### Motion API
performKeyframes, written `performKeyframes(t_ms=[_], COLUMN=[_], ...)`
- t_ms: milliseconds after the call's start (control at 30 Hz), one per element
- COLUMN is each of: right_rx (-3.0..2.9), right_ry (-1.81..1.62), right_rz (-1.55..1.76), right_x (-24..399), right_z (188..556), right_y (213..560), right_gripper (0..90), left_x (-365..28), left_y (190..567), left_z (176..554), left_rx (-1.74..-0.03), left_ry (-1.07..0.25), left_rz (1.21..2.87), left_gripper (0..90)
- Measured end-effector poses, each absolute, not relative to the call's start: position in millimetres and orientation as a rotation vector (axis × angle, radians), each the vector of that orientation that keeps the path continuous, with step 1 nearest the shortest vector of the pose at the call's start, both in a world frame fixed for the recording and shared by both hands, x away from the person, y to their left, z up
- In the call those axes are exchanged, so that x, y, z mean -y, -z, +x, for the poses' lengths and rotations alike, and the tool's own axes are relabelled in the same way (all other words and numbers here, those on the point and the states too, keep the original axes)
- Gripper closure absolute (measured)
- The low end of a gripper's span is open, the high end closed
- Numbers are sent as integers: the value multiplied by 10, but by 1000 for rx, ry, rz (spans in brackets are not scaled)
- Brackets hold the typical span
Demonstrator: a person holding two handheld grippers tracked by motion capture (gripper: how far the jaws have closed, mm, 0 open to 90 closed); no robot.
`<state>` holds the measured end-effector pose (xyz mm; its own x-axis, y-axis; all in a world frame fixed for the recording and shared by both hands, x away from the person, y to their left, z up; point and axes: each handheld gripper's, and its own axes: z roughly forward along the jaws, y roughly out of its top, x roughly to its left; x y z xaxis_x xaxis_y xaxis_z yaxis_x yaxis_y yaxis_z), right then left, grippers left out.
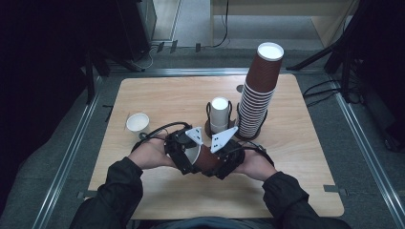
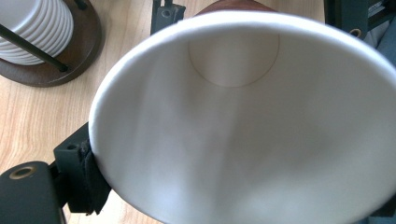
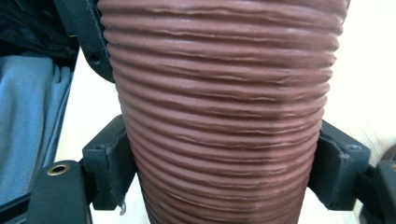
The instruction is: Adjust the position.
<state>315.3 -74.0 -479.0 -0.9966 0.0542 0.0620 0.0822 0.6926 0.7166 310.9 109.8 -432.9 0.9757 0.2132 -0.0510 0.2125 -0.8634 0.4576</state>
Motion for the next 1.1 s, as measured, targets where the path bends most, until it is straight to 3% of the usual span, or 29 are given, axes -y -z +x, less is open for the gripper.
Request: performKeyframes(t_ms=[167,267,533,1100], right_rx=[2865,2883,2879,2802], right_ry=[1221,1224,1253,1370], right_rz=[-113,-117,-167,-213], right_x=[752,771,845,933], right_z=[3153,3164,3204,3234], right_y=[4779,4771,4743,4667], right_gripper=[205,205,204,203], left_x=[-1115,-1137,-1290,-1447], left_y=[4327,4313,4244,4328], left_z=[3108,3107,3138,3142], left_rx=[-307,-326,-392,-486], left_ry=[-14,-24,-57,58], left_rz=[2628,2611,2494,2185], left_gripper=[56,0,0,0])
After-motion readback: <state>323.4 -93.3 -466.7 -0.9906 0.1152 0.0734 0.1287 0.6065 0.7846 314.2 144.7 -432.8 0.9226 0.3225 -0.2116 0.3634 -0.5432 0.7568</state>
